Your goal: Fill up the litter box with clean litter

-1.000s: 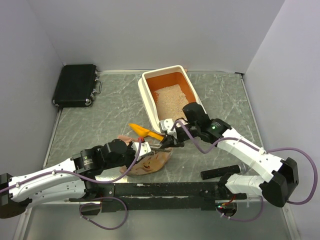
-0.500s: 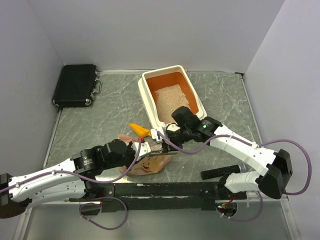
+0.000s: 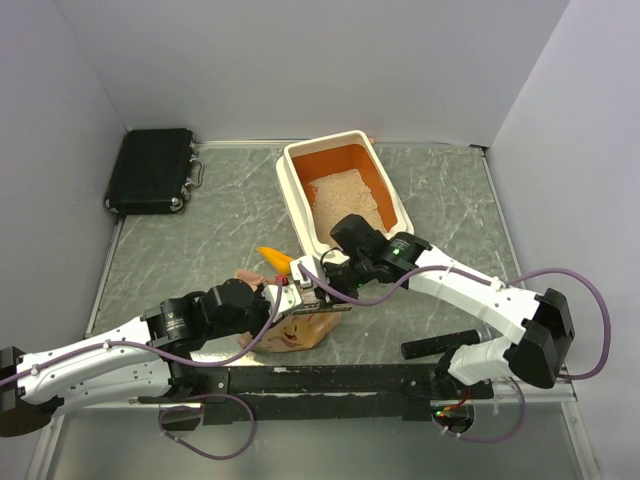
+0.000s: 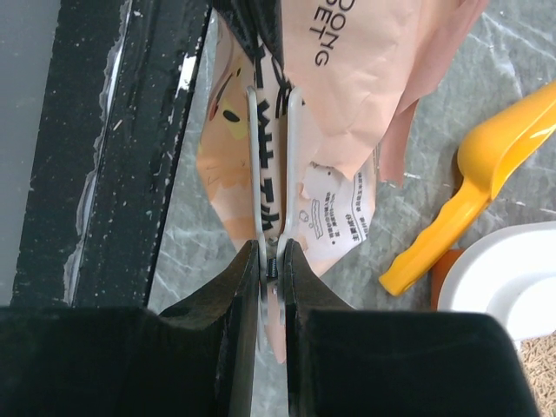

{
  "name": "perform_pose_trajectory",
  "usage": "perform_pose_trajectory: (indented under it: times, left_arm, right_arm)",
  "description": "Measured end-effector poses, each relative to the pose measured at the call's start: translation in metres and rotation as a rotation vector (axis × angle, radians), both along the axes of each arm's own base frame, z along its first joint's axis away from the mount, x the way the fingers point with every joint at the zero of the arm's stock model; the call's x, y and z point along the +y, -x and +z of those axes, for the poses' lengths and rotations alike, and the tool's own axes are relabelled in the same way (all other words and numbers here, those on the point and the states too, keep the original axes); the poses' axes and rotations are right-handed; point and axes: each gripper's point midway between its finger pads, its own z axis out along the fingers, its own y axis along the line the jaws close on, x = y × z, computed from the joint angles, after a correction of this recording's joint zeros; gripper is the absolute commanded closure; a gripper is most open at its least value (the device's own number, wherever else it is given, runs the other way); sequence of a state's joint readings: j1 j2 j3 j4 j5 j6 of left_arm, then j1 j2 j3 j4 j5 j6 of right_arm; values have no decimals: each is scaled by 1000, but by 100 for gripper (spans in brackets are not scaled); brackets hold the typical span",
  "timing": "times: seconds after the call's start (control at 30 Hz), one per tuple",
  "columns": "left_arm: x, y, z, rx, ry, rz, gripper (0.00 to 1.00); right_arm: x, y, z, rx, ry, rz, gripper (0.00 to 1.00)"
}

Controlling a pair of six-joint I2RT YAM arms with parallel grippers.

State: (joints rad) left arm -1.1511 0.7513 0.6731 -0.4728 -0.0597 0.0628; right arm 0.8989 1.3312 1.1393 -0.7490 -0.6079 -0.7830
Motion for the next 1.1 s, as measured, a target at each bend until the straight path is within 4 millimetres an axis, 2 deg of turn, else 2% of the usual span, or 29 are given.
perform_pose_trajectory:
  times: [0.4, 0.43, 0.47, 0.5, 0.6, 0.63, 0.67, 0.87, 1.07, 1.1]
  left_arm:
    - [7, 0, -1, 3, -12, 20, 99]
    - [7, 0, -1, 3, -12, 20, 99]
    - [8, 0, -1, 3, -12, 20, 99]
    - [8, 0, -1, 3, -11, 19, 99]
    - [8, 0, -1, 3, -11, 22, 99]
    - [8, 0, -1, 4, -10, 25, 99]
    - [8, -1, 0, 3, -6, 29, 99]
    - [9, 0, 2, 4, 5, 35, 99]
    - [9, -1, 2, 0, 2, 35, 95]
    - [8, -1, 2, 0, 1, 36, 92]
  right_arm:
    - [12, 0, -3, 33, 15, -9, 100]
    - [13, 0, -2, 35, 14, -10, 97]
    - [14, 1, -2, 39, 9, -11, 91]
    - [15, 1, -1, 41, 3, -11, 79]
    - [18, 1, 1, 50, -11, -17, 57]
    - [19, 2, 2, 58, -13, -22, 19]
    - [21, 2, 3, 63, -25, -21, 0]
    - [30, 1, 4, 67, -63, -34, 0]
    - [31, 0, 9, 46, -93, -75, 0]
    - [31, 0, 11, 36, -100, -88, 0]
